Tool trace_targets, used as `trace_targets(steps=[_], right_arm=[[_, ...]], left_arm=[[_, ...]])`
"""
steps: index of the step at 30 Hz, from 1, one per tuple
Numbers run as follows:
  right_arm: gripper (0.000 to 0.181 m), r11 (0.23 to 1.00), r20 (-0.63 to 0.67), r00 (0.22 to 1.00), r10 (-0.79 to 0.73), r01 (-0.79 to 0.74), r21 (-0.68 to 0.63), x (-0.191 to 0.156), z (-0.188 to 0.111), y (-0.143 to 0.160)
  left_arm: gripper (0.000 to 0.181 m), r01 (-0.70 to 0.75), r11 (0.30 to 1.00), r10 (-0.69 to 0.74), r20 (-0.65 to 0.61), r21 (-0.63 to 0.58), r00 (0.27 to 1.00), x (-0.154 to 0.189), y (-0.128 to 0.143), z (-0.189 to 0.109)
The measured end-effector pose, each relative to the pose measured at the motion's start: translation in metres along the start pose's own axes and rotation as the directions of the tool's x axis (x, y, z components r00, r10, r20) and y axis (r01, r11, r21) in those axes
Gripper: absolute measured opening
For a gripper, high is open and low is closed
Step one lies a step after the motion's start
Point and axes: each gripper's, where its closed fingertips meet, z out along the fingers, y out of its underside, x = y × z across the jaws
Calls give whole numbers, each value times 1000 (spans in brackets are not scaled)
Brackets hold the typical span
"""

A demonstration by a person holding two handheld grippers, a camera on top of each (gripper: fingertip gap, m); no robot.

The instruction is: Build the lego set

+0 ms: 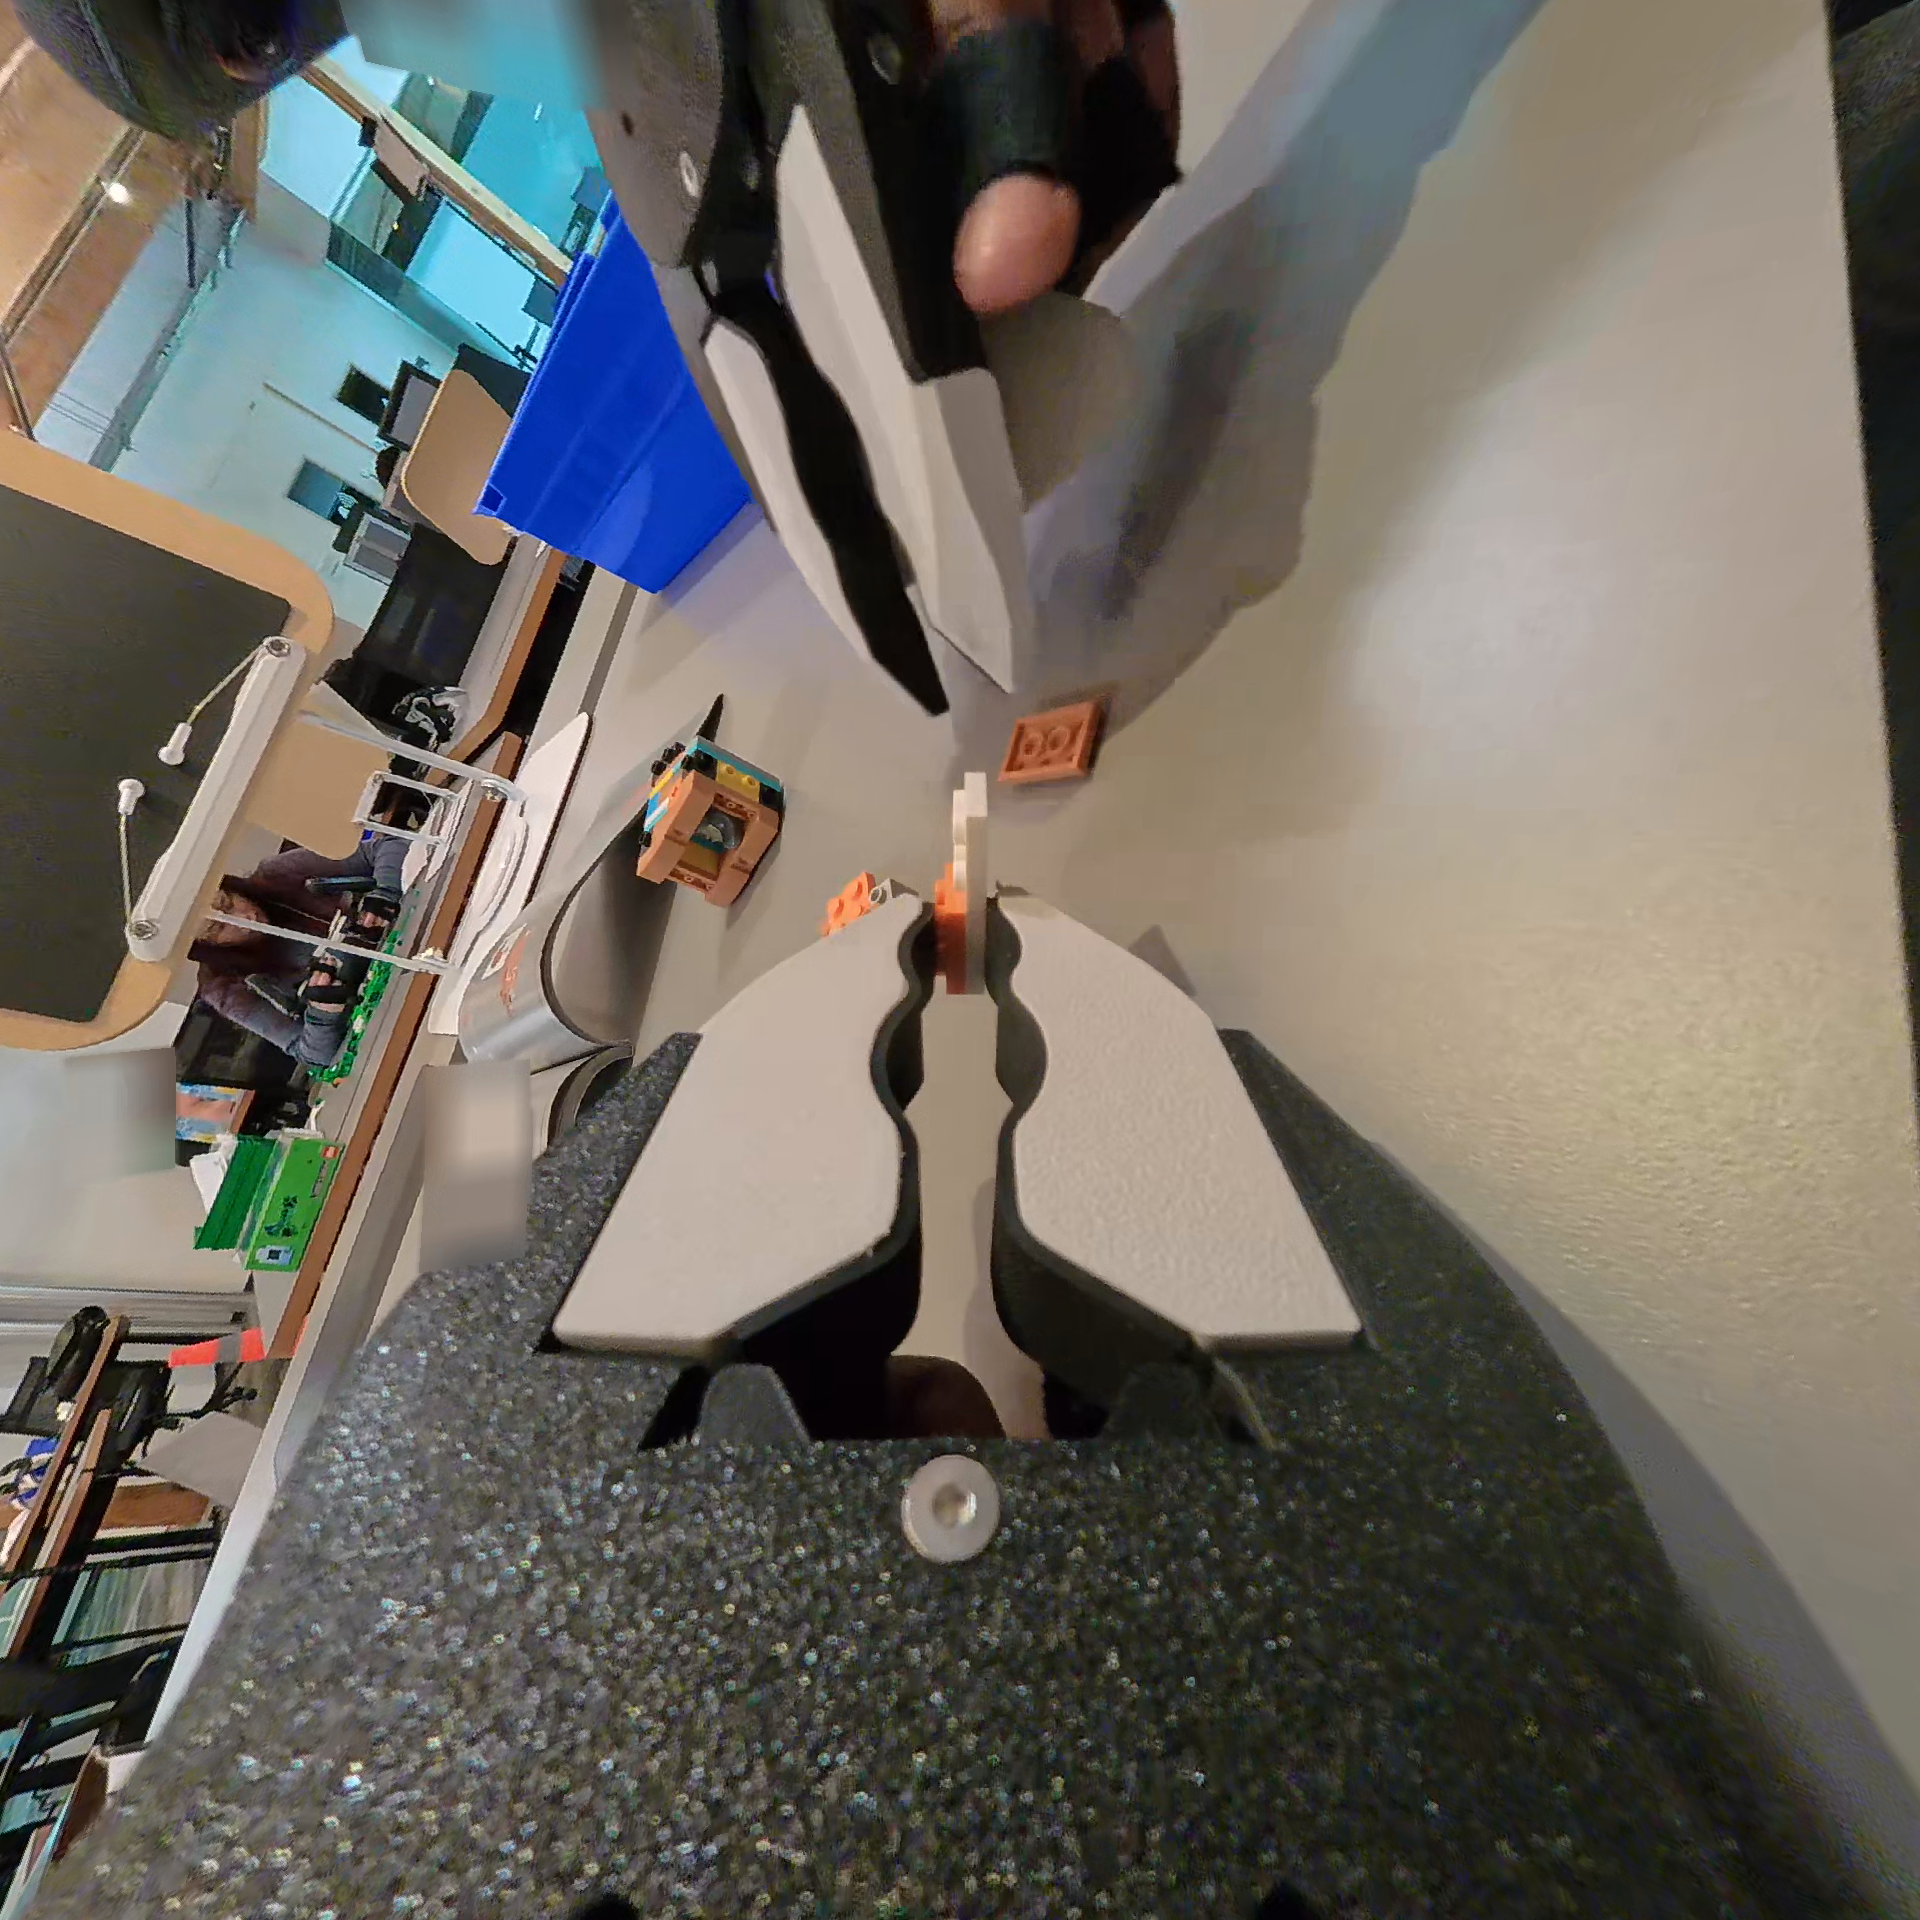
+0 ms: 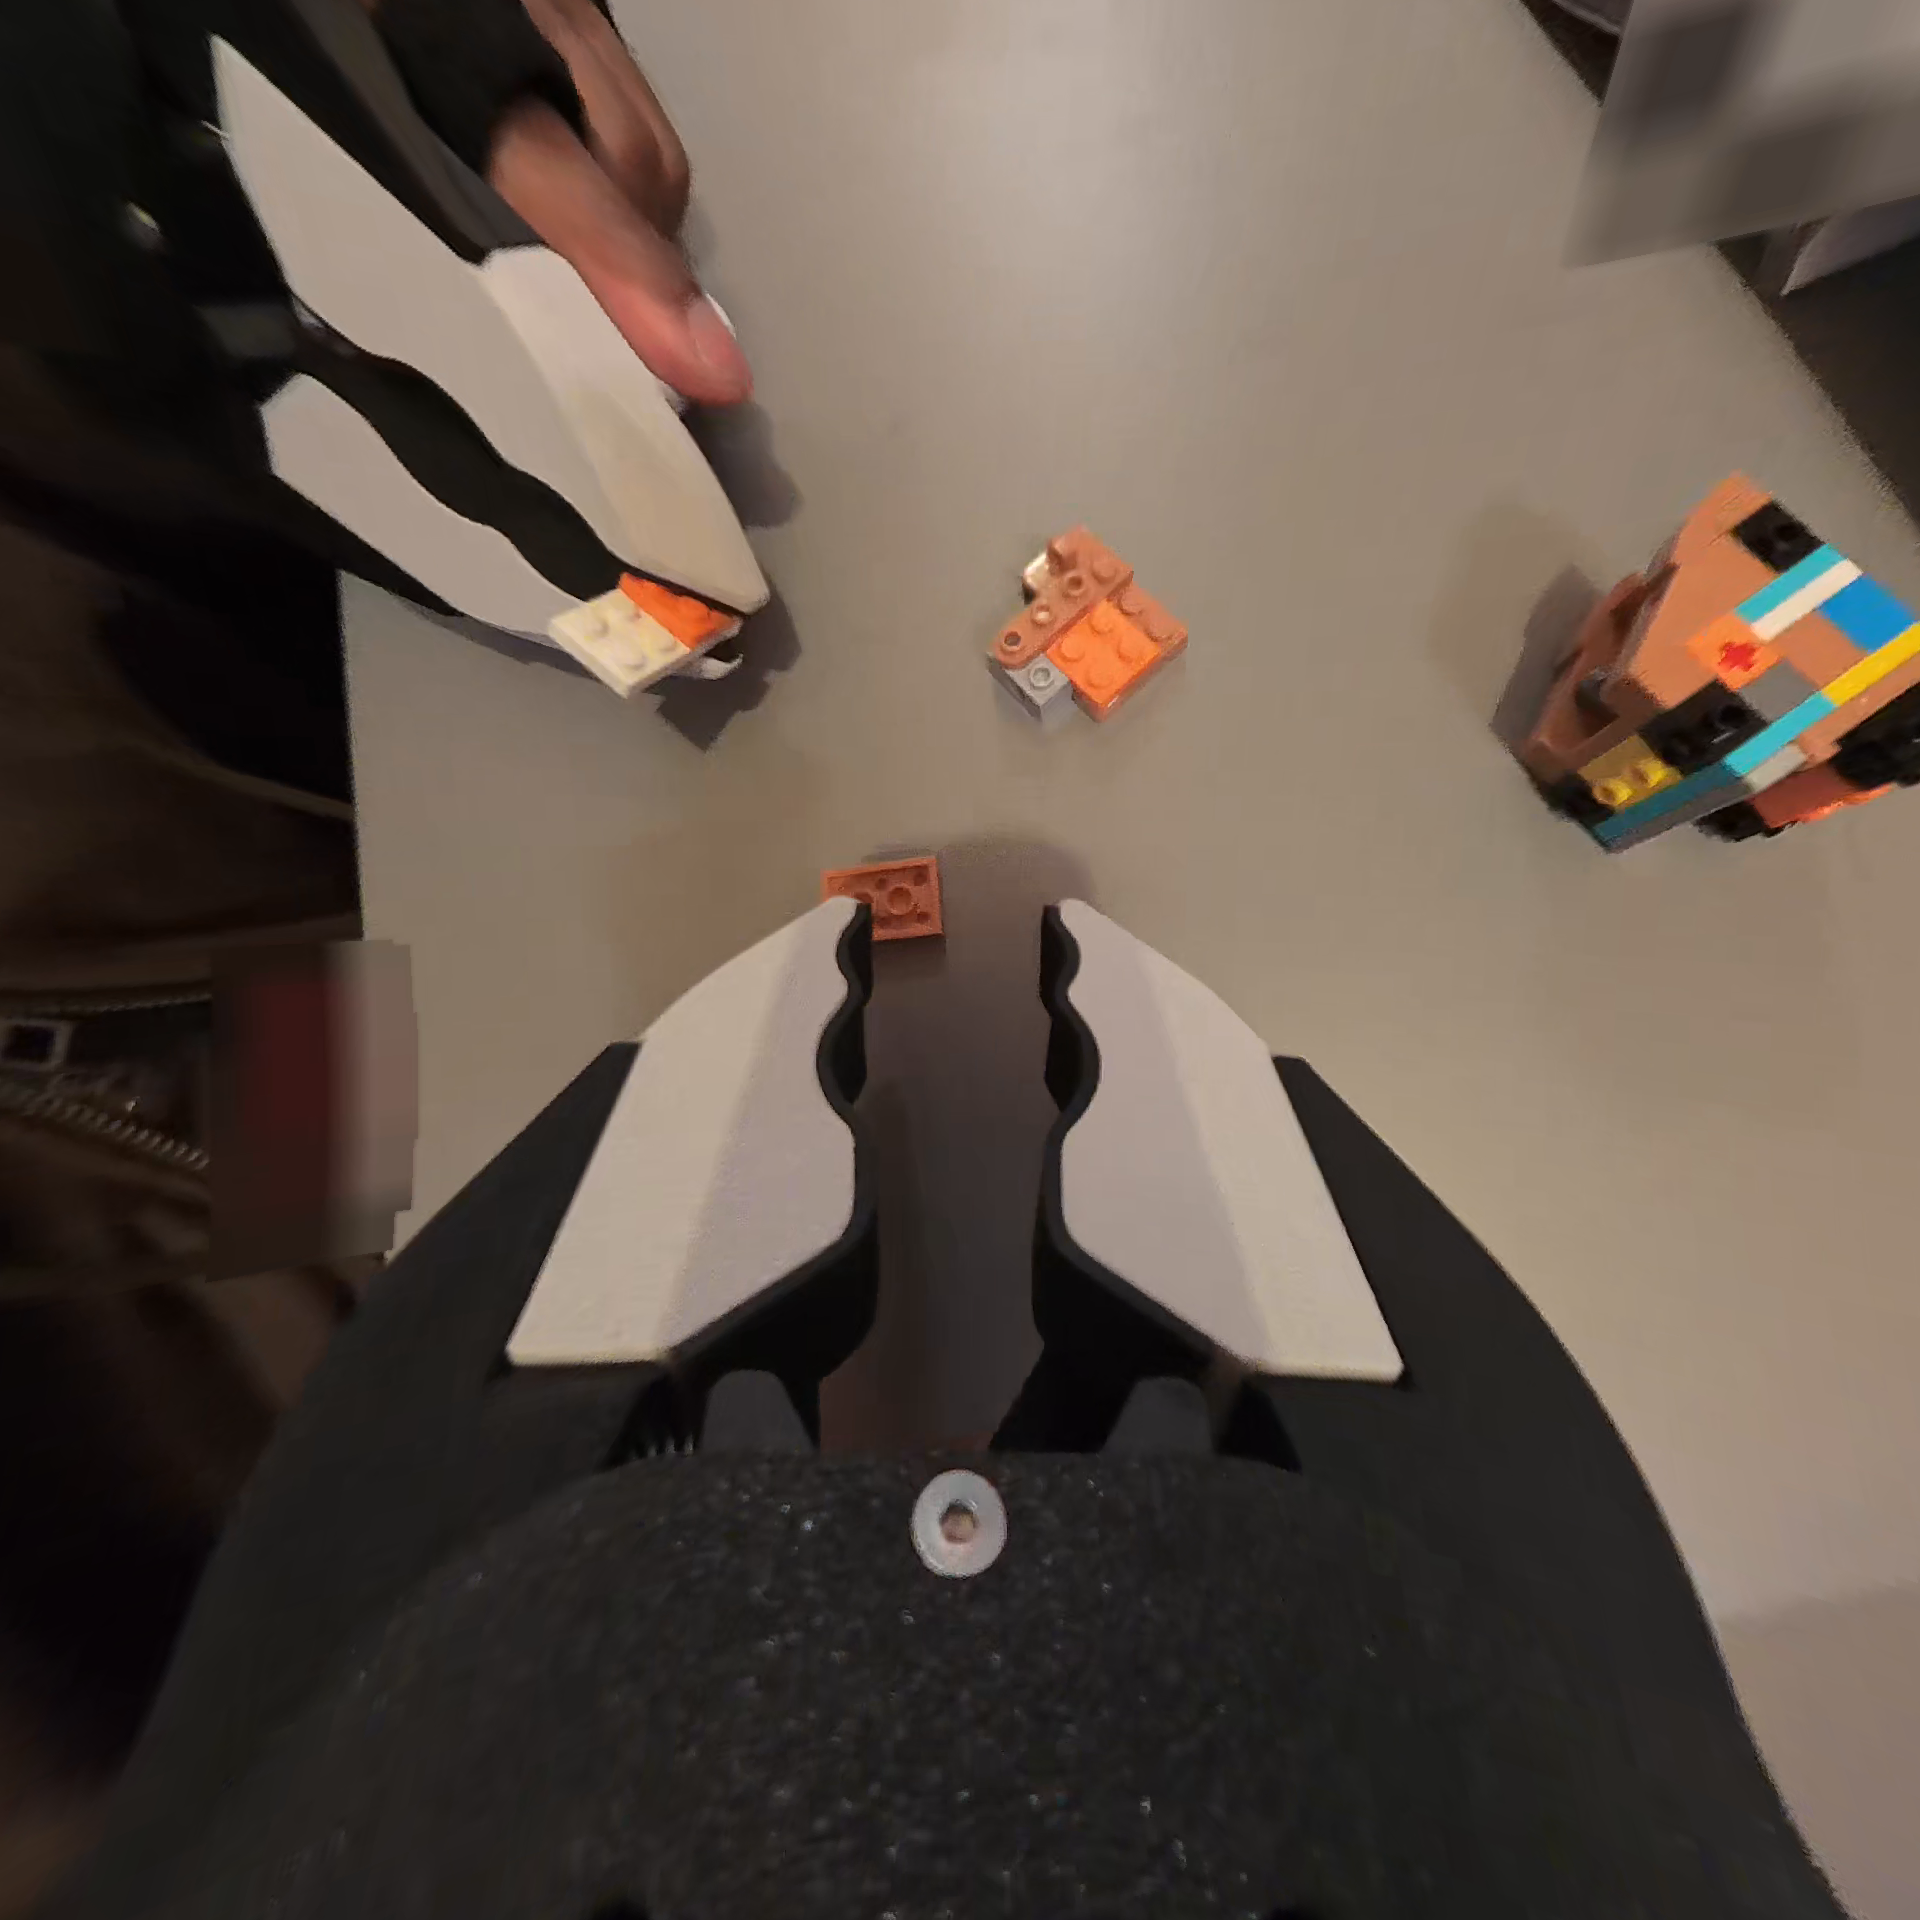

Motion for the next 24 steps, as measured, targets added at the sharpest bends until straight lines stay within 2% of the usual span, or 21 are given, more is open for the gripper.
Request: trace_targets(steps=[6,10,12,15,19,24], right_arm=[[36,995,-105,994,-19,9,-96,-3,14,5],[26,991,-107,993,-57,44,-125,-5,16,3],[19,990,-101,992,-76,63,-126,-8,17,2],[19,989,-110,990,-92,78,-127,-8,17,2],[32,990,-144,984,-108,93,-105,-7,14,1],[34,997,-123,989,-76,73,-31,-9,11,-8]], left_arm=[[9,-8,1000,8,10,-6,1000,-1,0,0],[9,-8,1000,8,11,-6,1000,-1,0,0],[9,-7,1000,7,12,-6,1000,-1,1,0],[9,-6,1000,6,12,-6,1000,-1,1,0],[9,-2,1000,2,14,-9,1000,-2,1,0],[9,4,1000,-4,13,-10,1000,-2,2,1]])
